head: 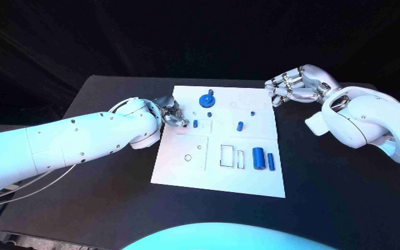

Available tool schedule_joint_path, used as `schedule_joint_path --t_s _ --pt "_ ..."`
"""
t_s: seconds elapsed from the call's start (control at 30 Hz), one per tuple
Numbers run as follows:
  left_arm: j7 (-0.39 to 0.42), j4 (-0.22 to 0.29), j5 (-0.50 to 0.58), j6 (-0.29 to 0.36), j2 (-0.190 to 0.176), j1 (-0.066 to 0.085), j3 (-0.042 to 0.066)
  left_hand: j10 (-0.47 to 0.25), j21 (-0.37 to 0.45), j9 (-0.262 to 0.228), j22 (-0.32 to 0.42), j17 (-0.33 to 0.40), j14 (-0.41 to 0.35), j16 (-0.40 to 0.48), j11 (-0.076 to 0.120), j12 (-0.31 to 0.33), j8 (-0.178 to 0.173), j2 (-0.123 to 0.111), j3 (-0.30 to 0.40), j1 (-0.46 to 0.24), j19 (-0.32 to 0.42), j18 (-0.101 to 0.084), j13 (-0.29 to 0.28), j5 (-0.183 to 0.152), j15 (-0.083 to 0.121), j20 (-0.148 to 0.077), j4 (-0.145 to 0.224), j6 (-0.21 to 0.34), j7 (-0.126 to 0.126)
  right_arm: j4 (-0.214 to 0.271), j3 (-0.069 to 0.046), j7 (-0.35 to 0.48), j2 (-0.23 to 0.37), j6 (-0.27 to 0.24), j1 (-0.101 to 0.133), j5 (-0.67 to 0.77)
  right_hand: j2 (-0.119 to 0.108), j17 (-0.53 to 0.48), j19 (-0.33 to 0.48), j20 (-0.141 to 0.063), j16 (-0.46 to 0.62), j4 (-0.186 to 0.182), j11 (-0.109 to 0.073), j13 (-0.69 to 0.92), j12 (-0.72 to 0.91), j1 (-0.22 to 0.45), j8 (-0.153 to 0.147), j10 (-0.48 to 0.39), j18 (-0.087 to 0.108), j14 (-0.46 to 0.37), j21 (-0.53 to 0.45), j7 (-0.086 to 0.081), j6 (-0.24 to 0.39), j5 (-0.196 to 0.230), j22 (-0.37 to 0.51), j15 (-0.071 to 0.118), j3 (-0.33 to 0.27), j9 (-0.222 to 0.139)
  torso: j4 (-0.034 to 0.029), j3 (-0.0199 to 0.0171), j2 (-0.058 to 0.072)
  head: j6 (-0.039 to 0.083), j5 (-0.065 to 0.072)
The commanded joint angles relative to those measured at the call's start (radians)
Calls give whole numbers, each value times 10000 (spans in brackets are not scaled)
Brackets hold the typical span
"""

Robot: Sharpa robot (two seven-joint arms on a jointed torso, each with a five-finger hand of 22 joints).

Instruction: Assemble the parts on the task board

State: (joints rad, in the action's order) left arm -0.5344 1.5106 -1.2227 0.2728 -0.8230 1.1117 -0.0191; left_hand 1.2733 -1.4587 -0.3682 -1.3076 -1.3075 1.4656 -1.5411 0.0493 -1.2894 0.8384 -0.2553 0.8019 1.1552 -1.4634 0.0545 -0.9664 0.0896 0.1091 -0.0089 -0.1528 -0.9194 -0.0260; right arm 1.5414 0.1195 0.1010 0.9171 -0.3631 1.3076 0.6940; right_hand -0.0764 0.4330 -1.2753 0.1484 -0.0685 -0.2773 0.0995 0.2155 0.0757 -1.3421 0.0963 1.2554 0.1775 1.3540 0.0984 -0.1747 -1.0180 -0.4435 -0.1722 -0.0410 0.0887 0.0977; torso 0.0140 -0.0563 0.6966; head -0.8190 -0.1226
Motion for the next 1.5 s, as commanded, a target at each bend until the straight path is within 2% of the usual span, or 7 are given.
schedule_joint_path --t_s 0.03,0.13,0.3,0.5,0.7,0.97,1.5 --pt "-38 23 -43 -404 17 -41 -36 50 -12 2 -1034 -2358 960 -28 -2 -35 55 338 679 458 -392 -153 8 33 -41 47 644 -53 53 0 -4 71 -5 73 -5 22 -35 -7 -67 35 13 4 47 14 39 100 -36 -30 67 -12 -58 -18 55 -48 9 -42 -29 14 6 -1 5 -9 -15" --pt "-67 28 -32 -385 23 -41 -36 -7 -7 2 -1028 -2359 960 -28 -10 24 51 318 676 441 -387 -151 119 30 -46 52 618 -38 45 2 -4 69 -4 67 -5 22 -29 -7 -68 36 13 1 48 17 40 112 -36 -32 66 -14 -60 -19 56 -53 16 -43 -31 15 7 -3 5 -9 -20" --pt "-191 24 23 -363 36 -40 -36 -132 23 5 -991 -2359 960 -27 -28 179 26 204 545 107 -363 -140 363 18 -72 83 198 34 55 5 -4 67 -6 63 -5 22 -29 -7 -68 36 13 1 48 17 40 114 -37 -33 66 -15 -61 -19 57 -53 17 -43 -32 15 10 -1 -1 1 -16" --pt "-399 6 86 -342 54 -40 -35 -76 26 7 -992 -2365 962 -33 14 140 33 9 319 -226 -364 -137 295 10 -45 56 -164 -41 116 12 -4 66 -5 58 -6 22 -29 -7 -68 36 14 1 48 17 40 116 -37 -33 66 -15 -61 -19 58 -53 17 -43 -32 15 7 -6 -3 -6 -17" --pt "-581 -12 124 -341 68 -39 -35 -18 -8 19 -1042 -2367 963 -34 48 71 31 -99 2 -449 -390 -148 197 -4 -12 22 -377 -142 157 21 -4 63 3 57 -6 22 -30 -7 -67 37 15 0 50 18 39 123 -38 -37 66 -18 -62 -21 61 -54 21 -45 -36 15 11 -4 6 5 -6" --pt "-748 -32 133 -326 84 -38 -35 53 -22 20 -1070 -2372 965 -39 82 -30 55 -114 -471 -618 -404 -154 39 -6 20 -13 -568 -265 201 35 -4 60 17 56 -5 22 -30 -7 -67 37 15 0 50 18 39 123 -38 -37 66 -18 -62 -21 61 -54 21 -45 -36 15 10 -7 5 -4 0" --pt "-798 -17 78 -126 89 -37 -33 91 -33 -352 -1098 -2376 966 -42 184 -124 519 -52 -1358 -674 -423 -160 -74 6 101 -86 -827 -321 321 56 -4 55 34 53 -5 22 -31 -8 -66 39 16 -4 52 19 39 137 -40 -40 65 -21 -64 -23 65 -54 25 -47 -42 15 6 -2 4 6 32"
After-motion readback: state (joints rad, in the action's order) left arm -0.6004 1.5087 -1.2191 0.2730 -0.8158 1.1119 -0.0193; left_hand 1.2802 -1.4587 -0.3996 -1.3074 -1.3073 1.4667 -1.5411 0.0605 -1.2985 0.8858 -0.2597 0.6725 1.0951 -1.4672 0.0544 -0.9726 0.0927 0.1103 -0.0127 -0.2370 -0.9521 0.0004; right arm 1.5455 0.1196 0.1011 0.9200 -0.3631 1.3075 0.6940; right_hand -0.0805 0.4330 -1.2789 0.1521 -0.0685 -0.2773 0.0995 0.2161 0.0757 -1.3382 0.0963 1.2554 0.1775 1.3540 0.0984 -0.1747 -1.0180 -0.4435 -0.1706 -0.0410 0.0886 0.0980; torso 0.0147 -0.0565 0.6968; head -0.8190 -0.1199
